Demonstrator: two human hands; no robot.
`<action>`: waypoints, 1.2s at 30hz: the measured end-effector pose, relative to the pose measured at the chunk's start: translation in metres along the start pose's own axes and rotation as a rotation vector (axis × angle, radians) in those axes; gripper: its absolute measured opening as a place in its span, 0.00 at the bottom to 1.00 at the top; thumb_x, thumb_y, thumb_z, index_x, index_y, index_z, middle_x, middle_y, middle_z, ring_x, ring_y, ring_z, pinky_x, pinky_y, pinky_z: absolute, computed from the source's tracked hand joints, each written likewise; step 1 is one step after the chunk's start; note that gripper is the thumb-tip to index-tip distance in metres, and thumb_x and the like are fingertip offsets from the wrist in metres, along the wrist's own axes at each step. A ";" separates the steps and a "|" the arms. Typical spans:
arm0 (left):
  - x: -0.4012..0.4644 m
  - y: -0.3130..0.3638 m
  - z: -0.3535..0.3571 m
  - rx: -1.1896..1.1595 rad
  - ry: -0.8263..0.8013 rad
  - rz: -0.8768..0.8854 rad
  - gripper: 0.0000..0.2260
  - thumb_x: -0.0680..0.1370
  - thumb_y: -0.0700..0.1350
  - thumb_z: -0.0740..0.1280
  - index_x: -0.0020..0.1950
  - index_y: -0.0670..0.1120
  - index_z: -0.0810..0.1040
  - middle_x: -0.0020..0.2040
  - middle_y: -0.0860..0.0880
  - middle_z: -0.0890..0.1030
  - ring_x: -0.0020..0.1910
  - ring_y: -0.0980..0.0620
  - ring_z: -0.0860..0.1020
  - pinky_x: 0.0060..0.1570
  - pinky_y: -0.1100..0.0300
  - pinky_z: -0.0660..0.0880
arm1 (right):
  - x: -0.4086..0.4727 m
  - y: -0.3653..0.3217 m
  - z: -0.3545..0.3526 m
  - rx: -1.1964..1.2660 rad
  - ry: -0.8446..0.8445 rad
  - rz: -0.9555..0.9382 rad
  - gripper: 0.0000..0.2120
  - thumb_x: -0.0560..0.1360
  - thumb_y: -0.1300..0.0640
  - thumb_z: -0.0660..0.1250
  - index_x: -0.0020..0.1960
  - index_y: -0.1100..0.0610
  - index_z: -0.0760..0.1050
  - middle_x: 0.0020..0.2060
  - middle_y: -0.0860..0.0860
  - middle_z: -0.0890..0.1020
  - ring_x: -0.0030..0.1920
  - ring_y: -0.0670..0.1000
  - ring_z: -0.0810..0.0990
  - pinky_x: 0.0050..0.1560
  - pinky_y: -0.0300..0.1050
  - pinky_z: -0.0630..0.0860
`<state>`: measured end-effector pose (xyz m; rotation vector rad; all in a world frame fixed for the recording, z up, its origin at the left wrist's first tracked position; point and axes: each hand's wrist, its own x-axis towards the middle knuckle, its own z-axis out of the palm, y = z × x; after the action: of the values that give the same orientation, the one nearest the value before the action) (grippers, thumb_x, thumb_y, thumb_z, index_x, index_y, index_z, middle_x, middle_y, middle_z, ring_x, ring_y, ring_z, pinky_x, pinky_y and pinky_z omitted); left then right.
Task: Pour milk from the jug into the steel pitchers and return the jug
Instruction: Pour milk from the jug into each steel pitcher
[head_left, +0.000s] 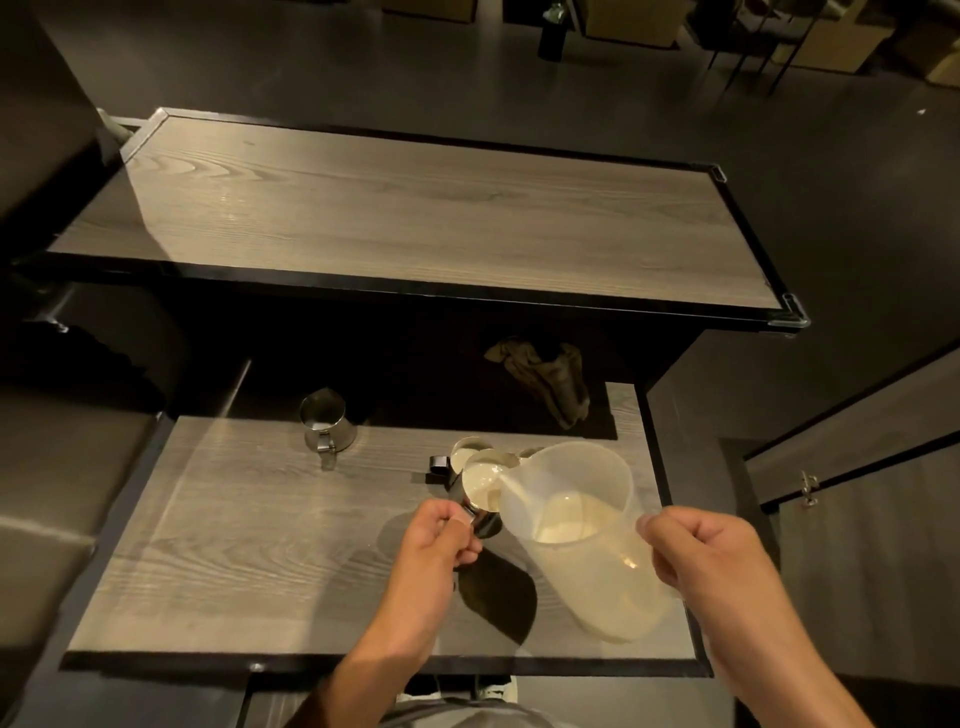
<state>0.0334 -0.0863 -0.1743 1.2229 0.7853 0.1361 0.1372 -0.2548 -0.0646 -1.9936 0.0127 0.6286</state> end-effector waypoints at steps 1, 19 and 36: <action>0.001 0.001 -0.002 -0.016 0.001 0.004 0.07 0.79 0.36 0.58 0.45 0.43 0.74 0.40 0.46 0.75 0.43 0.49 0.75 0.53 0.51 0.73 | 0.001 0.002 0.002 0.042 -0.006 0.004 0.19 0.73 0.60 0.65 0.24 0.59 0.68 0.21 0.52 0.66 0.27 0.50 0.63 0.36 0.47 0.66; 0.083 -0.046 -0.085 -0.176 0.255 -0.042 0.07 0.81 0.37 0.58 0.44 0.43 0.72 0.38 0.45 0.72 0.40 0.49 0.73 0.54 0.52 0.70 | 0.012 0.010 0.025 0.536 -0.007 -0.026 0.13 0.76 0.65 0.58 0.33 0.63 0.66 0.29 0.56 0.60 0.31 0.50 0.59 0.35 0.44 0.62; 0.120 -0.077 -0.080 -0.122 0.243 -0.112 0.06 0.80 0.41 0.63 0.55 0.41 0.74 0.50 0.39 0.79 0.46 0.45 0.80 0.51 0.52 0.77 | 0.016 0.012 0.027 0.605 0.051 -0.065 0.26 0.76 0.68 0.56 0.19 0.55 0.66 0.20 0.48 0.63 0.24 0.45 0.62 0.24 0.34 0.67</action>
<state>0.0497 0.0081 -0.3070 1.0559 1.0396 0.2402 0.1366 -0.2339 -0.0910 -1.4170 0.1511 0.4621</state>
